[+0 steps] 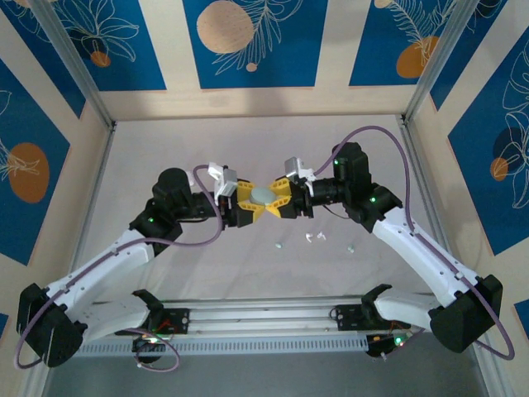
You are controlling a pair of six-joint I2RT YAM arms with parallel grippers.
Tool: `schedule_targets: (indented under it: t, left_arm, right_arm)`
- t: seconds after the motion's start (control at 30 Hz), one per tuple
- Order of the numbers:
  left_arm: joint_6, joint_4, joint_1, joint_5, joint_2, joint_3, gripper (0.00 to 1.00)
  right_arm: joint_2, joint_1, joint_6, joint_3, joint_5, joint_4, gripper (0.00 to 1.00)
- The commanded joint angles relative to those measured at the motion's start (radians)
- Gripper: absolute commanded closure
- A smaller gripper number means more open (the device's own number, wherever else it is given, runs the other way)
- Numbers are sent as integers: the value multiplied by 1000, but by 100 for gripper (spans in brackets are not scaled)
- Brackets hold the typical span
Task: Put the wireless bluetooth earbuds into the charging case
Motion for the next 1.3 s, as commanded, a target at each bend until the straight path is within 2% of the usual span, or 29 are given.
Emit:
schedule_targets:
  t: [0.0, 0.23, 0.33, 0.53, 0.73, 1.0, 1.13, 1.27]
  left_arm:
    - [-8, 32, -16, 58, 7, 39, 52]
    - [-9, 48, -18, 49, 11, 37, 61]
    - [5, 32, -18, 53, 8, 36, 65]
    - [55, 11, -17, 47, -11, 17, 69]
    - [64, 16, -17, 62, -7, 17, 70]
    - [5, 110, -21, 42, -4, -18, 70]
    - [-10, 126, -22, 2, -8, -36, 70]
    - [-18, 130, -22, -103, -25, -66, 70]
  right_arm:
    - [-19, -2, 13, -17, 5, 11, 66]
    - [-18, -2, 2, -22, 10, 2, 66]
    - [-16, -5, 16, -20, 16, 1, 62]
    - [6, -46, 209, 18, -1, 16, 51]
    - [27, -83, 327, 45, -8, 3, 43]
    - [57, -99, 434, 96, 54, -55, 37]
    - [68, -98, 457, 127, 53, -93, 35]
    - [37, -99, 495, 143, 7, -85, 30]
